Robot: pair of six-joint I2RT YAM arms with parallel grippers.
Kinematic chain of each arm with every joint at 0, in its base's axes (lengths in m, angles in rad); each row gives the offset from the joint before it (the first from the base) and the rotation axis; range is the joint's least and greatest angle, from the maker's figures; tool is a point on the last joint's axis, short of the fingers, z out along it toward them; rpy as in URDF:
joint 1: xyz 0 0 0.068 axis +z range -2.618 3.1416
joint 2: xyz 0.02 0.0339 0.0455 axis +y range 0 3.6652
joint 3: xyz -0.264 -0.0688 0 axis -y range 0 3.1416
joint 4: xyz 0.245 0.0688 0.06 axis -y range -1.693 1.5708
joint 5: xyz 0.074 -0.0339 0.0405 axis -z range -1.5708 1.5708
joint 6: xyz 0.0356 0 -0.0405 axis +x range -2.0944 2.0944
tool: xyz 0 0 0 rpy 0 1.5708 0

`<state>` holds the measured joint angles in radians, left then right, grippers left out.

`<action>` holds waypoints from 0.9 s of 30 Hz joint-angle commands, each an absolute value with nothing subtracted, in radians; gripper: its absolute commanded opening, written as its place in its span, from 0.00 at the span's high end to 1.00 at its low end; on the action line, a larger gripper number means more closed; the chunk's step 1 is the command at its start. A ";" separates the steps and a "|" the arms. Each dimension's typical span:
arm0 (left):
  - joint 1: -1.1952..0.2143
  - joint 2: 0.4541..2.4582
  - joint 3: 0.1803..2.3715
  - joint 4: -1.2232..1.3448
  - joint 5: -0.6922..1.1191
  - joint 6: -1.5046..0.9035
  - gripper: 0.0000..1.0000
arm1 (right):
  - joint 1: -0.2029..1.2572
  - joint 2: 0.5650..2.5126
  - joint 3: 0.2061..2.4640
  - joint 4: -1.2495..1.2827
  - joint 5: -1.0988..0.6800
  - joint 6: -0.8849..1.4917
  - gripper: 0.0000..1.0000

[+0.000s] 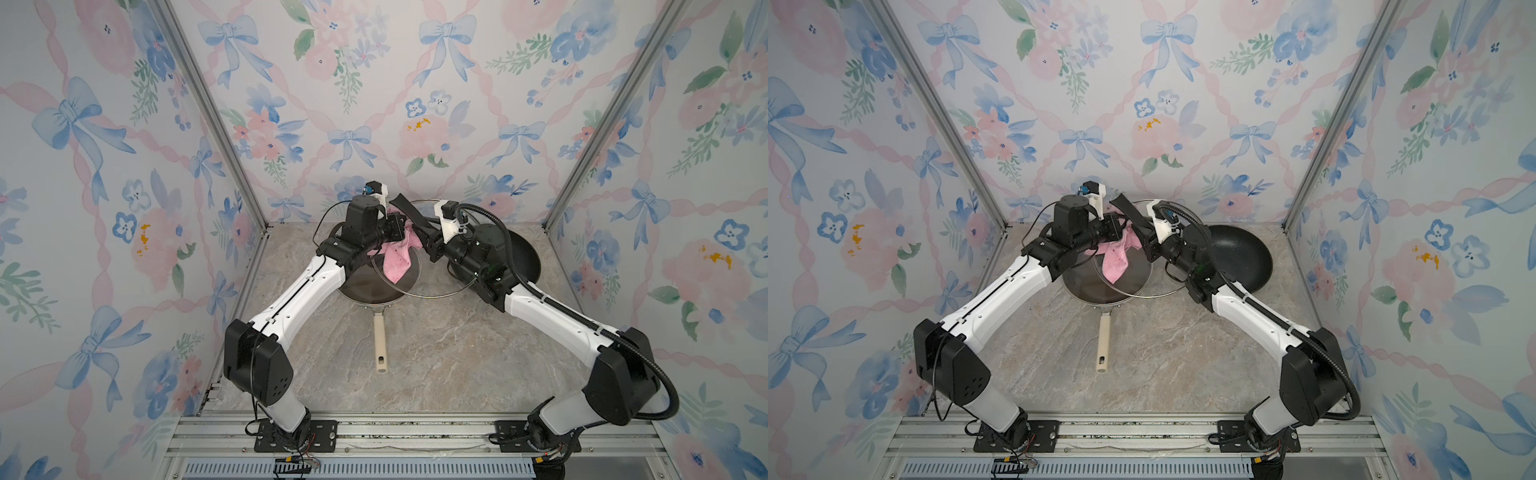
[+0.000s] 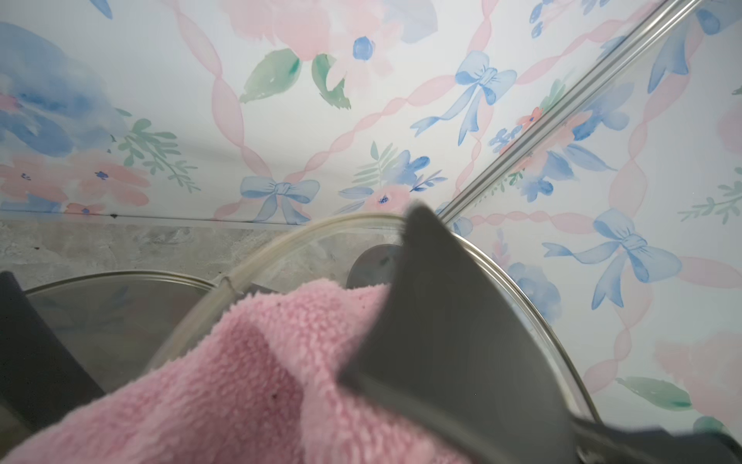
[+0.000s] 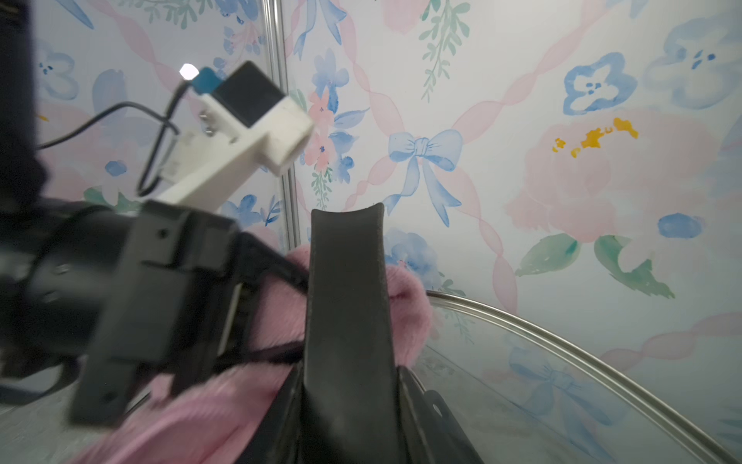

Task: Wipe the pot lid with a cloth
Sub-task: Wipe the pot lid.

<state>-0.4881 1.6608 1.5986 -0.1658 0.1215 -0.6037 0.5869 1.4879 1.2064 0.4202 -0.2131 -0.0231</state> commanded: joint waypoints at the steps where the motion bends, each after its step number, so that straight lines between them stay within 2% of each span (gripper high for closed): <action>1: -0.442 1.763 1.669 -0.247 0.133 -0.594 1.00 | 0.619 1.263 1.229 0.556 -0.328 -0.093 1.00; 7: -0.390 1.757 1.673 -0.257 0.061 -0.585 1.00 | 0.617 1.184 1.187 0.483 -0.307 -0.146 1.00; 16: -0.338 1.610 1.770 -0.256 0.053 -0.433 1.00 | 0.613 1.259 1.255 0.301 -0.364 -0.337 1.00; 21: -0.406 1.618 1.894 -0.256 0.103 -0.382 1.00 | 0.637 1.321 1.314 0.256 -0.456 -0.362 1.00; 27: -0.572 1.804 2.045 -0.290 0.249 -0.372 1.00 | 0.684 1.367 1.370 0.178 -0.481 -0.439 1.00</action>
<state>-0.5243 1.6905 2.0136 -0.2516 0.1566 -0.4038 0.6617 1.3911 1.2770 0.0818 -0.4286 -0.3786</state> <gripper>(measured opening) 0.100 0.351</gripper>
